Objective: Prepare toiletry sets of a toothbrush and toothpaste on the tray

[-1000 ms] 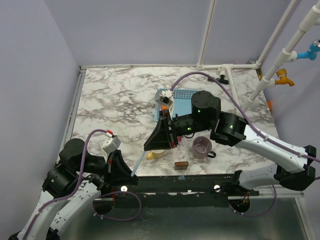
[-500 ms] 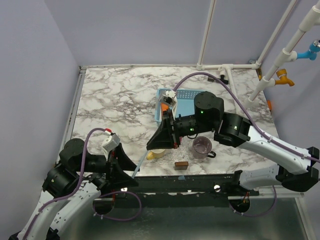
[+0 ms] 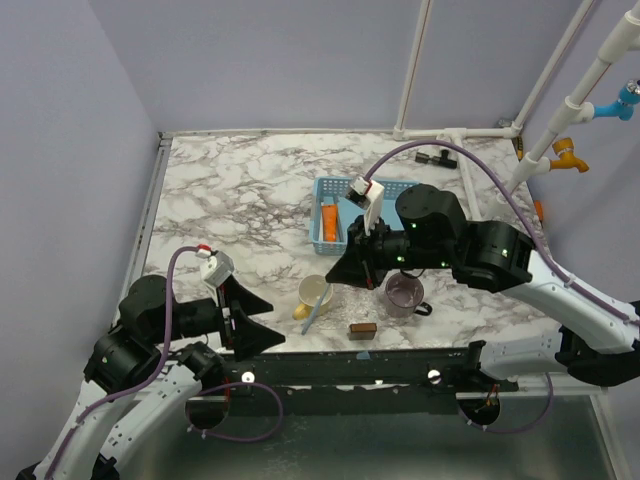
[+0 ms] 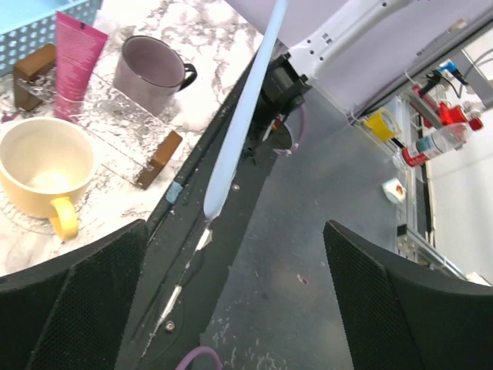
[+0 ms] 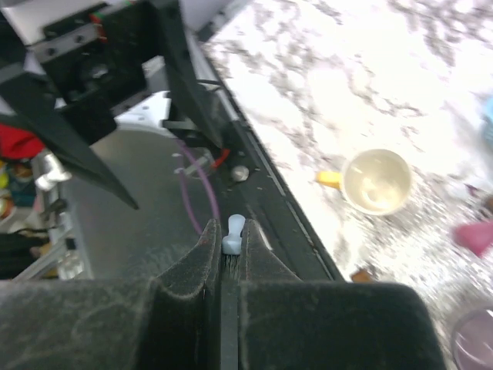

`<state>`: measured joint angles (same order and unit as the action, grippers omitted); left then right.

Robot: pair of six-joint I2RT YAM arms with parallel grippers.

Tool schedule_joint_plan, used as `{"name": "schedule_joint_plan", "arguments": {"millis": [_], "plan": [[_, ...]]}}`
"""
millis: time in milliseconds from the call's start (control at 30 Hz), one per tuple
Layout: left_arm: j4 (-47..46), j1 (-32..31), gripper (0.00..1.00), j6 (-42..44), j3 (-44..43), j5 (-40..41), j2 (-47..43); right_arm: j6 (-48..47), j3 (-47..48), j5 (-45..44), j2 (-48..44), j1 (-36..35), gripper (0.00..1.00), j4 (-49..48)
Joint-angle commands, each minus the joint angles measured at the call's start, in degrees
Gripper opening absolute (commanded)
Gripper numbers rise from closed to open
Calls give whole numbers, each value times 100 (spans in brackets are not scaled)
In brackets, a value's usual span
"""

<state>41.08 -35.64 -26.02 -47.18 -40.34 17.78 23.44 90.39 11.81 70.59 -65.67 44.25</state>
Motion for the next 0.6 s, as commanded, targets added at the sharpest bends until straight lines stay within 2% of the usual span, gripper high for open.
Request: {"name": "schedule_joint_plan", "arguments": {"millis": [0, 167, 567], "plan": [[39, 18, 99, 184, -143, 744, 102, -122, 401, -1602, -28, -27, 1, 1324], [60, 19, 99, 238, -97, 1102, 179, -53, 475, -2780, 196, -25, 1, 1944], [-153, 13, 99, 290, 199, 1389, 44, 176, -761, -3910, 73, -27, 0, 1145]]}}
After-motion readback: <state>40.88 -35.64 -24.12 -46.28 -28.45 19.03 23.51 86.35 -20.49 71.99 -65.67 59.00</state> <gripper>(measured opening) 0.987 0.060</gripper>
